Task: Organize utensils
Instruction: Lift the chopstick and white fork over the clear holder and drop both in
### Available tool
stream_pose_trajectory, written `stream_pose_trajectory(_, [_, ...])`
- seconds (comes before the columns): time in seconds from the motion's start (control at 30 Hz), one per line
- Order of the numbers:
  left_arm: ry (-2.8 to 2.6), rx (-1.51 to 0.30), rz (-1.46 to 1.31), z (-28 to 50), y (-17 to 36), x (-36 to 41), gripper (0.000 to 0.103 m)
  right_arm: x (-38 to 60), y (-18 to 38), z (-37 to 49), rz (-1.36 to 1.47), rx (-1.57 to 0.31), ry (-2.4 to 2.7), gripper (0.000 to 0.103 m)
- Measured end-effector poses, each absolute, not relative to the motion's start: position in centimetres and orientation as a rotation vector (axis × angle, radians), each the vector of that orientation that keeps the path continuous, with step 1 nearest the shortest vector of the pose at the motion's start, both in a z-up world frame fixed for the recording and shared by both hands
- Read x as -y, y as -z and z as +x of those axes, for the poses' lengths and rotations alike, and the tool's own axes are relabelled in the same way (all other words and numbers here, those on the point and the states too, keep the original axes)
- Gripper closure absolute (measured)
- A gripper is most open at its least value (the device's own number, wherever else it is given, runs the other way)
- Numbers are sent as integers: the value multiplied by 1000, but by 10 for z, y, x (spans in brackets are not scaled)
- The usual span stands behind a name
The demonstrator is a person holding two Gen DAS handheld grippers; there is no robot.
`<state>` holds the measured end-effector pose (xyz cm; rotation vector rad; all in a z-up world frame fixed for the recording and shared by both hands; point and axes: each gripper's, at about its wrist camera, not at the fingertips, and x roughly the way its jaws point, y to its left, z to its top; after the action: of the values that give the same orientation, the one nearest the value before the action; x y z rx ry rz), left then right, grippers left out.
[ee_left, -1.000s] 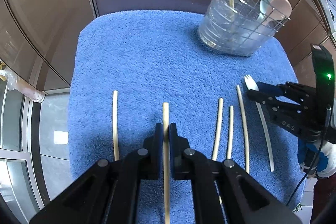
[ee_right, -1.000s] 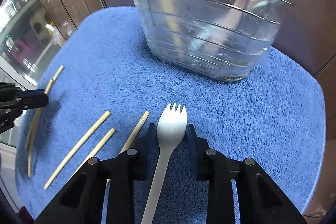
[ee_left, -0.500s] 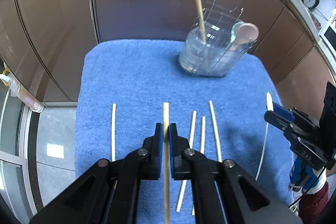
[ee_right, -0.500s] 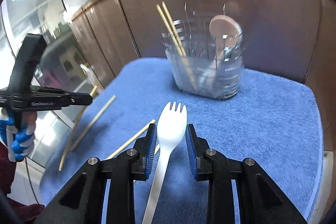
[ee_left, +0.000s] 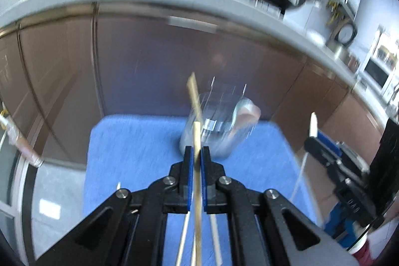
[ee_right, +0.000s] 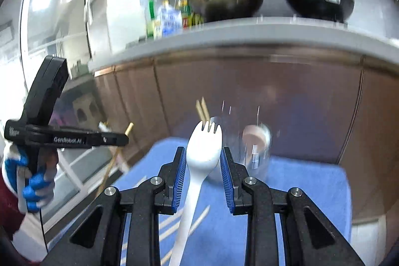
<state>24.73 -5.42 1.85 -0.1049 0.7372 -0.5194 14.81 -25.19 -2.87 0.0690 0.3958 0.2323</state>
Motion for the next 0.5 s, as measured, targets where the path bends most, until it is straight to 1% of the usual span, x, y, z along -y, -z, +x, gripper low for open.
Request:
stream_pose_trajectory(0.1, [519,-613,-156,258,-44,63,98,251,1,163,40,-281,-193,75])
stream_pose_trajectory(0.27, [511,-447,-222,284,-70,79,98,253,-26,201,12,-138,-139,75])
stream_pose_trajectory(0.4, [493,-335,-242,307,-80,97,98,256,-33,235,-14,-69,-99,75])
stream_pose_trajectory(0.5, [454,-257,-260,325,-75,109,98,261,-29,257,-21,-38,-71,75])
